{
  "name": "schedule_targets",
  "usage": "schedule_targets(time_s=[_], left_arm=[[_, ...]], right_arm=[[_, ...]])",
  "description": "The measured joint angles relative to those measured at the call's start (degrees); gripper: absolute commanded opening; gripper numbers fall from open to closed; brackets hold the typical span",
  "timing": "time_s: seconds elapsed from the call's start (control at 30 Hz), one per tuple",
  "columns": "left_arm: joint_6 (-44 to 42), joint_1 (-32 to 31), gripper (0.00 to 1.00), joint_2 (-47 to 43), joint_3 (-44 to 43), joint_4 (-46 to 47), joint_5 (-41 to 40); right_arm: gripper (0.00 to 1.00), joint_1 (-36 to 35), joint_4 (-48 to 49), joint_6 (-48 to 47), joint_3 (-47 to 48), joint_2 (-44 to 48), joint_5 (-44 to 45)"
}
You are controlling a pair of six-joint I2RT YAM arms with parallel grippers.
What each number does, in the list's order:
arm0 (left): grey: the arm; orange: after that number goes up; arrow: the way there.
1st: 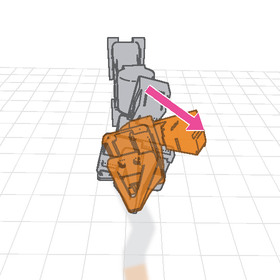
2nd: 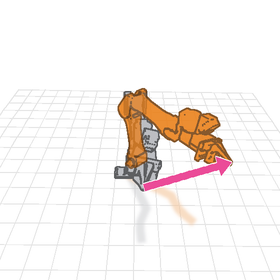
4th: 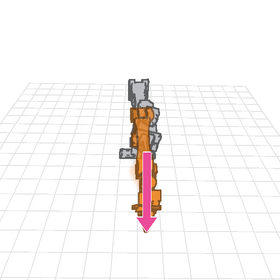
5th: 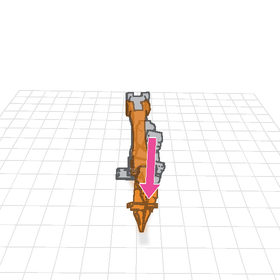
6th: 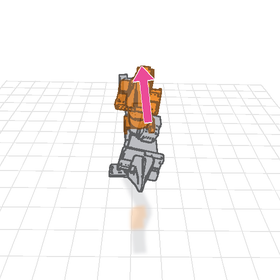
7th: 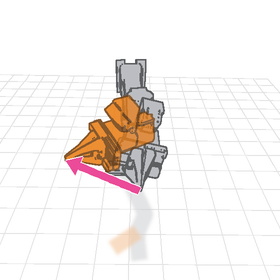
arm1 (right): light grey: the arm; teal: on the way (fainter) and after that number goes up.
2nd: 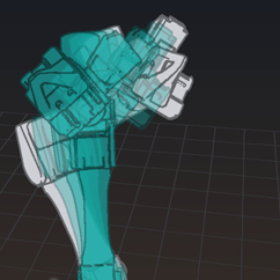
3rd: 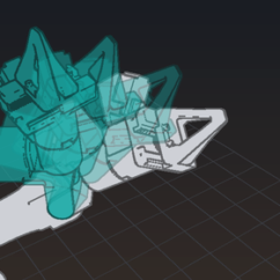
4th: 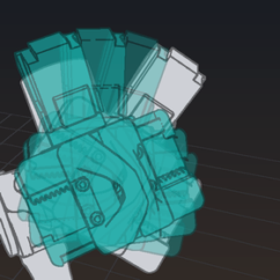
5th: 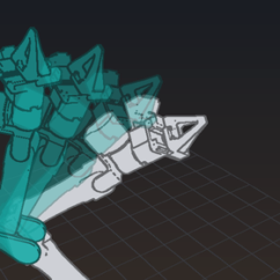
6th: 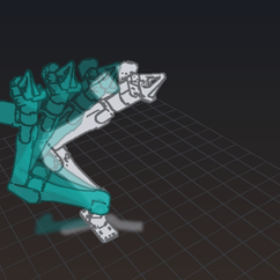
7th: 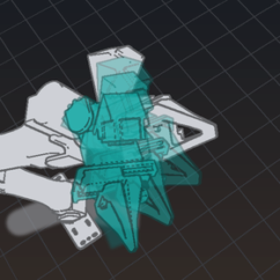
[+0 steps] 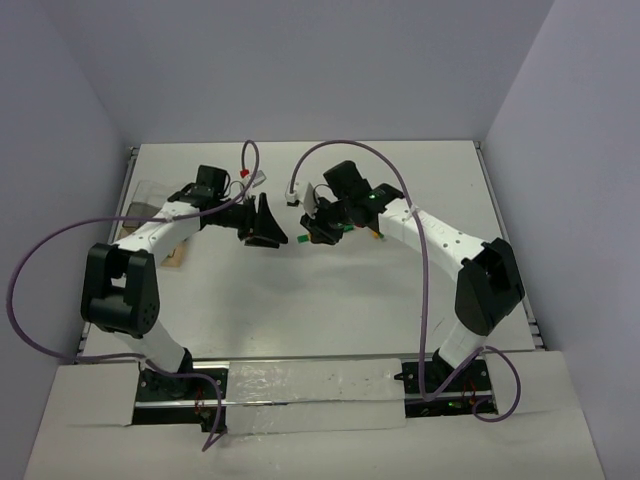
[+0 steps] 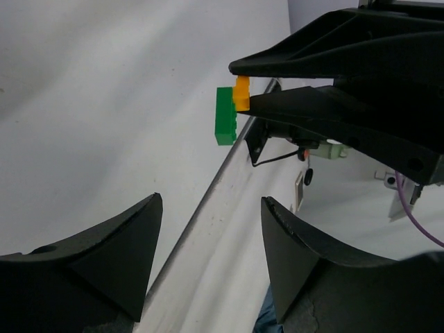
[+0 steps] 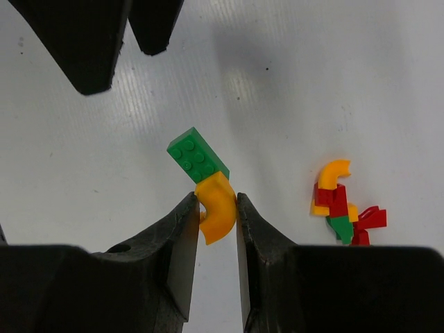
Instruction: Sort the legos into containers by color
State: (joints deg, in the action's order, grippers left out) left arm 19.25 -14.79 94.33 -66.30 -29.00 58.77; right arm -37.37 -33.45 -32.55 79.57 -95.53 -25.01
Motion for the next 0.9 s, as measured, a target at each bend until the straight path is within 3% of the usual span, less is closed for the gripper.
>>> schedule_targets(time_s=[0.5, 0.9], left_arm=[[5.83, -4.30, 0.60, 1.41, 2.23, 6.12, 2.75], [5.98, -5.37, 0.31, 2.44, 2.23, 6.14, 2.75]], right_arm=[[0.06, -2.82, -0.07, 1.47, 0.38, -0.07, 0.33], [0.05, -4.71, -0.37, 1.24, 0.81, -0.09, 1.19]])
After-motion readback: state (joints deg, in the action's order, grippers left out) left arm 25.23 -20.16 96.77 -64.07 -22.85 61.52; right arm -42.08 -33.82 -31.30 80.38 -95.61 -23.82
